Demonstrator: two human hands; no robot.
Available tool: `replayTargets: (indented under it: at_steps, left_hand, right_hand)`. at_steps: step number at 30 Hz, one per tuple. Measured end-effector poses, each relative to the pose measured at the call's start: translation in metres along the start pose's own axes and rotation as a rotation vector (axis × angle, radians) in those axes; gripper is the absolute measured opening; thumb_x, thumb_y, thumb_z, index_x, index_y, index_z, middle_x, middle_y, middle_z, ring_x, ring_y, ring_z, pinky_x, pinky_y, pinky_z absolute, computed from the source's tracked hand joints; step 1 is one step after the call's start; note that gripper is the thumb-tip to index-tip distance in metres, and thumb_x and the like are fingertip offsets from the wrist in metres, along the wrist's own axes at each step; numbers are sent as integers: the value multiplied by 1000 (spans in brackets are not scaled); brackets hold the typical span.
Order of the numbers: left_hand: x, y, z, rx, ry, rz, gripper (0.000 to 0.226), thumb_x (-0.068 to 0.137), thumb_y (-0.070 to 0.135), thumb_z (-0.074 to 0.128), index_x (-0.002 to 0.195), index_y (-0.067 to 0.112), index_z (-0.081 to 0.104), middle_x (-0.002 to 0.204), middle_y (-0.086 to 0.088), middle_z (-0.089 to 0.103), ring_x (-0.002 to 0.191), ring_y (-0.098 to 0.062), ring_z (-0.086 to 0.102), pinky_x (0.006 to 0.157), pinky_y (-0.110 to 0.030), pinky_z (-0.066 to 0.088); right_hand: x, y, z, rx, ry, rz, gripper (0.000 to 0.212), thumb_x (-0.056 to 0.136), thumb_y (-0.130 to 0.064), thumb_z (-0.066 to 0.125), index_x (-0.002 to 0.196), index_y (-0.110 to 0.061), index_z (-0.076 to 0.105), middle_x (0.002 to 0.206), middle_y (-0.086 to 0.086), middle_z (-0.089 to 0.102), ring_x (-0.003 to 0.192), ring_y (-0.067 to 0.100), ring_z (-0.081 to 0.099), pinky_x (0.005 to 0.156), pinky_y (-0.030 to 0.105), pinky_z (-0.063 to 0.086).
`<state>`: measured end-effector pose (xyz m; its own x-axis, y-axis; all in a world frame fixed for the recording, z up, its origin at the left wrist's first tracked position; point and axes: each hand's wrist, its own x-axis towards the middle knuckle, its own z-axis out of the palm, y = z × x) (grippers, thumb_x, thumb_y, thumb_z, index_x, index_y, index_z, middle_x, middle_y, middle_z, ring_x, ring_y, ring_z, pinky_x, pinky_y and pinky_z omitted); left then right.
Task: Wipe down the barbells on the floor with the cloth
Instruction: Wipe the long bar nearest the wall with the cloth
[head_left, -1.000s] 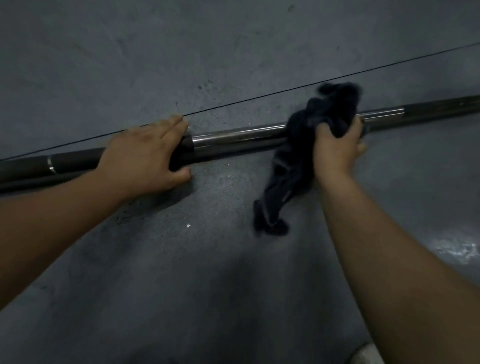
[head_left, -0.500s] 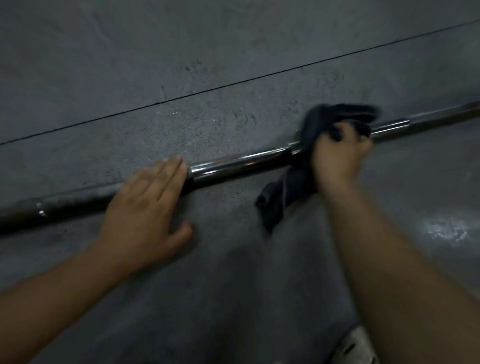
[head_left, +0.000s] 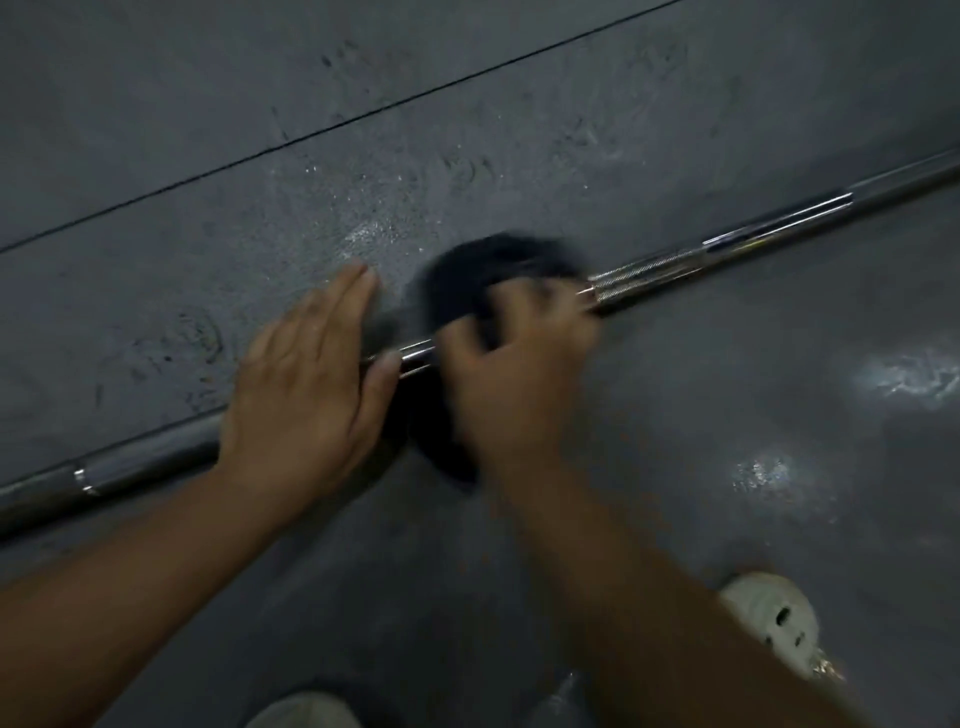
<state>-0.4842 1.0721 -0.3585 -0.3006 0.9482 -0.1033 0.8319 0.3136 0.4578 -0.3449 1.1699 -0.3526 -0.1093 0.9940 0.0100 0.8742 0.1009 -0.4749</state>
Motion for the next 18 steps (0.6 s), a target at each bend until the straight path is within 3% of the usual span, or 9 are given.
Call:
replayTargets:
  at_steps: [2, 4, 5, 8, 10, 12, 14, 16, 18]
  left_hand:
    - [-4, -5, -5, -107, 3, -37, 60, 97, 34, 33, 153, 14, 22, 158, -8, 28, 138, -28, 33, 109, -50, 30]
    - [-6, -9, -10, -173, 16, -38, 61, 97, 33, 34, 152, 12, 22, 157, -10, 29, 139, -28, 31, 111, -49, 28]
    - [-6, -9, -11, -182, 9, -38, 62, 97, 34, 34, 153, 12, 21, 157, -11, 30, 139, -29, 32, 111, -48, 29]
    - [-7, -2, -8, -107, -54, -10, 67, 98, 40, 33, 155, 12, 13, 159, -12, 26, 140, -30, 33, 111, -46, 30]
    - [-12, 3, -5, -53, -79, 27, 70, 97, 43, 34, 156, 11, 12, 159, -11, 26, 139, -28, 34, 109, -45, 34]
    - [-18, 6, -4, -42, -95, 46, 72, 95, 43, 36, 155, 11, 13, 159, -10, 26, 139, -26, 34, 108, -44, 35]
    - [-29, 9, -4, -53, -118, 80, 73, 94, 41, 38, 156, 10, 12, 161, -9, 23, 141, -25, 33, 110, -41, 31]
    - [-45, 12, 0, -89, -137, 120, 74, 93, 38, 41, 156, 11, 12, 161, -8, 21, 143, -21, 30, 114, -36, 25]
    - [-63, 17, 5, -132, -145, 153, 73, 92, 34, 44, 155, 10, 16, 161, -8, 21, 145, -18, 27, 117, -34, 21]
  right_hand:
    - [-42, -41, 3, 63, -233, -220, 35, 77, -48, 63, 99, -21, 69, 114, 9, 54, 101, 32, 47, 82, 37, 43]
    - [-16, -23, -7, 12, -260, -388, 35, 76, -47, 61, 97, -20, 70, 115, 10, 55, 101, 32, 49, 81, 35, 45]
    - [12, -1, -18, -62, -216, -384, 37, 75, -46, 59, 97, -19, 72, 117, 12, 56, 103, 34, 51, 85, 35, 45]
    - [109, 71, -56, -275, -30, -112, 61, 75, -53, 46, 118, -17, 70, 135, 19, 52, 125, 37, 46, 105, 38, 37]
    - [137, 92, -67, -277, -28, -30, 74, 75, -51, 39, 139, -18, 57, 137, 21, 52, 127, 38, 46, 107, 41, 36]
    - [116, 79, -51, -292, -44, -75, 71, 75, -37, 46, 145, -25, 51, 131, 20, 56, 120, 39, 51, 102, 45, 40]
    - [58, 42, -31, -232, -48, -94, 47, 75, -33, 54, 119, -27, 70, 119, 15, 61, 111, 37, 57, 96, 46, 41]
    - [-12, 7, -21, -151, -121, -221, 21, 75, -37, 61, 88, -26, 72, 112, 8, 62, 103, 32, 57, 91, 45, 40]
    - [-54, -6, -24, -132, -230, -348, 18, 77, -40, 65, 90, -28, 67, 115, 4, 61, 103, 30, 55, 89, 46, 40]
